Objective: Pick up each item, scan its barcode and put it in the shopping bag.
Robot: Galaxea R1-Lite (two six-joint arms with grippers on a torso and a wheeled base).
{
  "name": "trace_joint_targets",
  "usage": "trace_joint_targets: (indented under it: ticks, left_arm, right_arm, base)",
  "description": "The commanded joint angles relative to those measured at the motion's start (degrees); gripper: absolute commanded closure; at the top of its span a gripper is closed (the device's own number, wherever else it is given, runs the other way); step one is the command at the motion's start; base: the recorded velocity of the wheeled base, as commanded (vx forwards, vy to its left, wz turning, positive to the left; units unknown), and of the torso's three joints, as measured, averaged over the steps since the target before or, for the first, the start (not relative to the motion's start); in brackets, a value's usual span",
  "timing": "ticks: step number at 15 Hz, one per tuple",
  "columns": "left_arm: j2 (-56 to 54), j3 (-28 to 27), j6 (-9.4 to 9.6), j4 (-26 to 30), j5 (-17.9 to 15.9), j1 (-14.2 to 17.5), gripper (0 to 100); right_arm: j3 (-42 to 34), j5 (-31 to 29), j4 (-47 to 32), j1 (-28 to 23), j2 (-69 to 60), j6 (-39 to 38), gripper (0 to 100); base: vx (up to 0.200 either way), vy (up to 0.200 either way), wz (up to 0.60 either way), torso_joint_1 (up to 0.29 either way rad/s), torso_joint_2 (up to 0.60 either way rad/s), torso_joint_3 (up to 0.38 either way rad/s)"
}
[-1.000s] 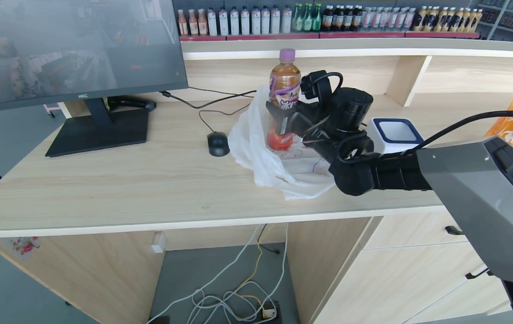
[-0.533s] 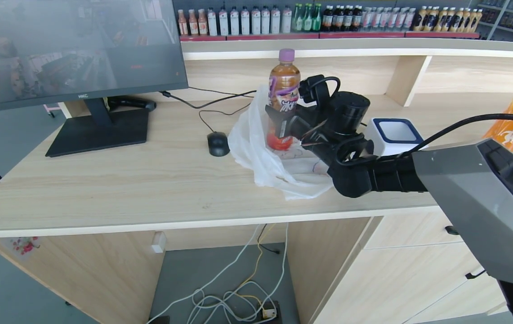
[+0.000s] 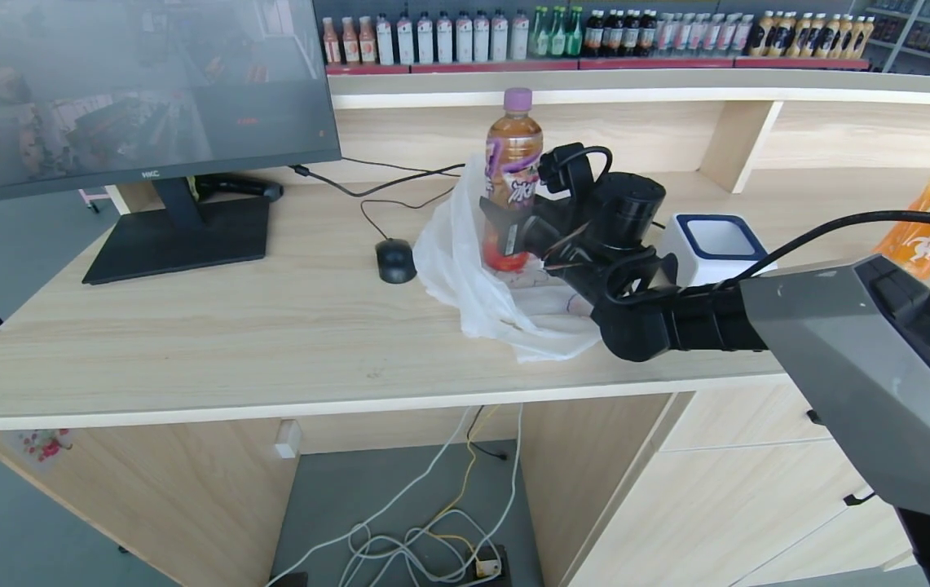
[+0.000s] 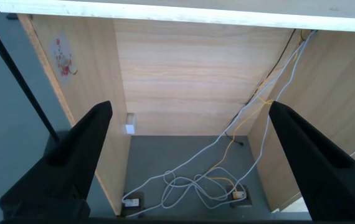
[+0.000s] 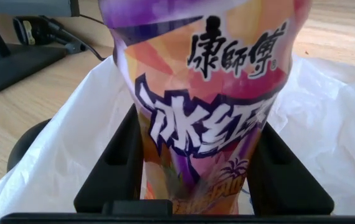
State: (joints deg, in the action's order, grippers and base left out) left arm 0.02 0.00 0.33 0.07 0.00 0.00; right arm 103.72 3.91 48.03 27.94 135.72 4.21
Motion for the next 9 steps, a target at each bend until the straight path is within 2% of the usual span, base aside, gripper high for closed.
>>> trace_joint_targets:
  ticks: [1,2,9]
  left_arm:
    - [0.0,0.0,0.02,0.0,0.0,0.0,0]
    - [0.0,0.0,0.02,0.0,0.0,0.0,0]
    - [0.1,0.0,0.02,0.0,0.0,0.0,0]
  right_arm:
    - [0.0,0.1,0.0,0.0,0.2,0.0,100]
    - [0.1,0.1,0.0,0.0,0.2,0.0,0]
    - [0.4,0.0,0.4,0.0,-0.4,-0.3,0]
  base:
    - [0.0,0.0,0.0,0.0,0.0,0.0]
    - [0.0,0.0,0.0,0.0,0.0,0.0]
    - [0.0,0.0,0.0,0.0,0.0,0.0]
